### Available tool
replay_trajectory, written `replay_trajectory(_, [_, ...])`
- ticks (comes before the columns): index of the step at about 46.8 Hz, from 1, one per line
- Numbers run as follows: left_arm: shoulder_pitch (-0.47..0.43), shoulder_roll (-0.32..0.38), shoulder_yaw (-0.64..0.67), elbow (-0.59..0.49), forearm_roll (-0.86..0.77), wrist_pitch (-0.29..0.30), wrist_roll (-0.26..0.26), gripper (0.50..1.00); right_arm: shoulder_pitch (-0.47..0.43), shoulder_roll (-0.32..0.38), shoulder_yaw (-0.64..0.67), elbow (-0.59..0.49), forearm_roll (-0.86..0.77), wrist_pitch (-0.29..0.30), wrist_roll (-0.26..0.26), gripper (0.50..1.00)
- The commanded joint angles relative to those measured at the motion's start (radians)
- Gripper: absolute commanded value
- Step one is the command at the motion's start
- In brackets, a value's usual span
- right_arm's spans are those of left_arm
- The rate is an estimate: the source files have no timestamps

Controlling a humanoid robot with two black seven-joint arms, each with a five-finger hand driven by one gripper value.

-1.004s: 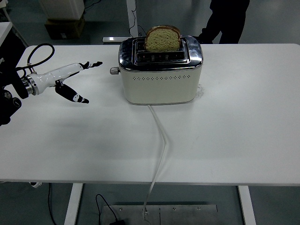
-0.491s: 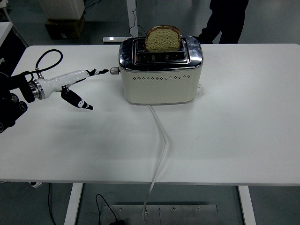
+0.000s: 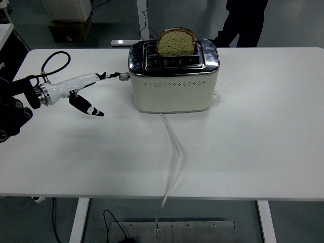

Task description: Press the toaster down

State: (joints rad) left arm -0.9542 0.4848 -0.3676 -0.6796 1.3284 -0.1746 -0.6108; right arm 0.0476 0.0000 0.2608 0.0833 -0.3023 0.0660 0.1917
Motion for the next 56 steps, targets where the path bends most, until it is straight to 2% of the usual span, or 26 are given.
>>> replay_trajectory(1, [0.0, -0.002, 0.001, 0.0, 0.0, 0.0, 0.0, 1.0, 0.0, 0.0, 0.0, 0.001, 0.0, 0.0, 0.0, 0.998])
replay_trajectory(56, [0.018, -0.029, 0.058, 0.011, -0.003, 0.001, 0.0, 1.0, 0.0, 0.0, 0.0, 0.001, -0.001, 0.0, 0.0, 0.998])
